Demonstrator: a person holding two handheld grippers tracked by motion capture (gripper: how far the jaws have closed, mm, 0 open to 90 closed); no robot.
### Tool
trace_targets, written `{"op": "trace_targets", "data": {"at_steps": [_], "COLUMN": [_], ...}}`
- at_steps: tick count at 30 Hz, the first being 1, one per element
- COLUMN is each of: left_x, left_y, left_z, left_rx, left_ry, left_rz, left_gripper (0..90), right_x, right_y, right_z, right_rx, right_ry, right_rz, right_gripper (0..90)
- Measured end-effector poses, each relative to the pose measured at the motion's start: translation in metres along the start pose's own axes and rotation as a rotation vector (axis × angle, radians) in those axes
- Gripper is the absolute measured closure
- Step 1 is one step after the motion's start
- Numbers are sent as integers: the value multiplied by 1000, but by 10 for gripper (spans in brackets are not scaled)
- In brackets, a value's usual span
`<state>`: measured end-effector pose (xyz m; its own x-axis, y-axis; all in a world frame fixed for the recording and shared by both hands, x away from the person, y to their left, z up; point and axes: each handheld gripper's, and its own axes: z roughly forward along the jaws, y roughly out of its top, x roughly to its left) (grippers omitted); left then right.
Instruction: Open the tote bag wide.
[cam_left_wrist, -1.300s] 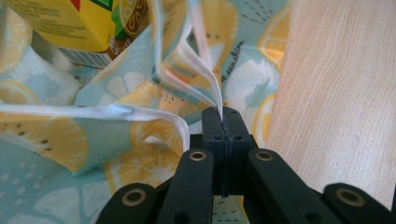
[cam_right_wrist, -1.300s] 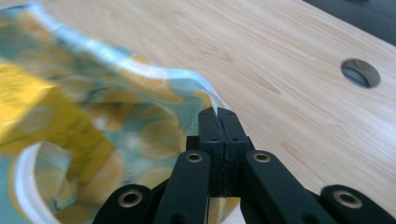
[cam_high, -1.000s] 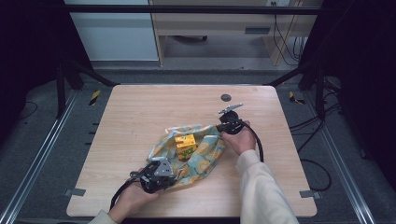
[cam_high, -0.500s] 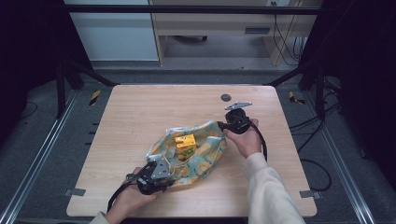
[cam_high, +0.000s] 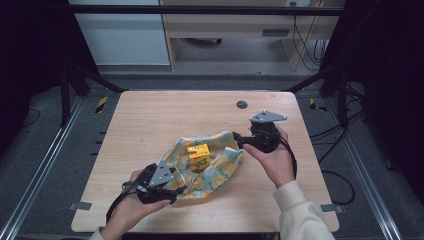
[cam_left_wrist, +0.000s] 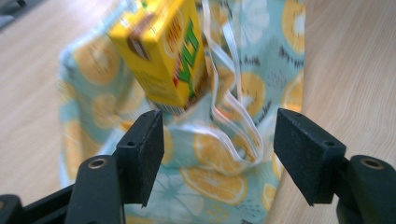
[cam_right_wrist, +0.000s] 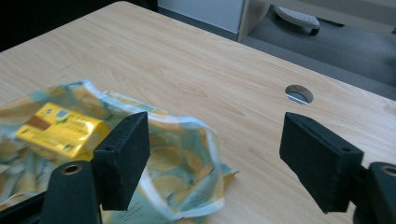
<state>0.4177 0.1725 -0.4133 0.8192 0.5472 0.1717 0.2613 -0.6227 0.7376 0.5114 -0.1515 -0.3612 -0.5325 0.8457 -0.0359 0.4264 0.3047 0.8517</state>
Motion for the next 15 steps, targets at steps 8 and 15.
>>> {"op": "trace_targets", "data": {"at_steps": [8,15], "left_x": [22,48], "left_y": [15,7], "left_z": [-21,-13], "left_rx": [-49,-10], "left_ry": [87,134], "left_rz": [-1,-34], "left_gripper": [338,339], "right_x": [26,44], "right_y": [-13,-42], "right_z": [-17,-9], "right_rx": [-17,37], "right_ry": [11,44], "right_rz": [-41,-51], "right_gripper": [256,244]}}
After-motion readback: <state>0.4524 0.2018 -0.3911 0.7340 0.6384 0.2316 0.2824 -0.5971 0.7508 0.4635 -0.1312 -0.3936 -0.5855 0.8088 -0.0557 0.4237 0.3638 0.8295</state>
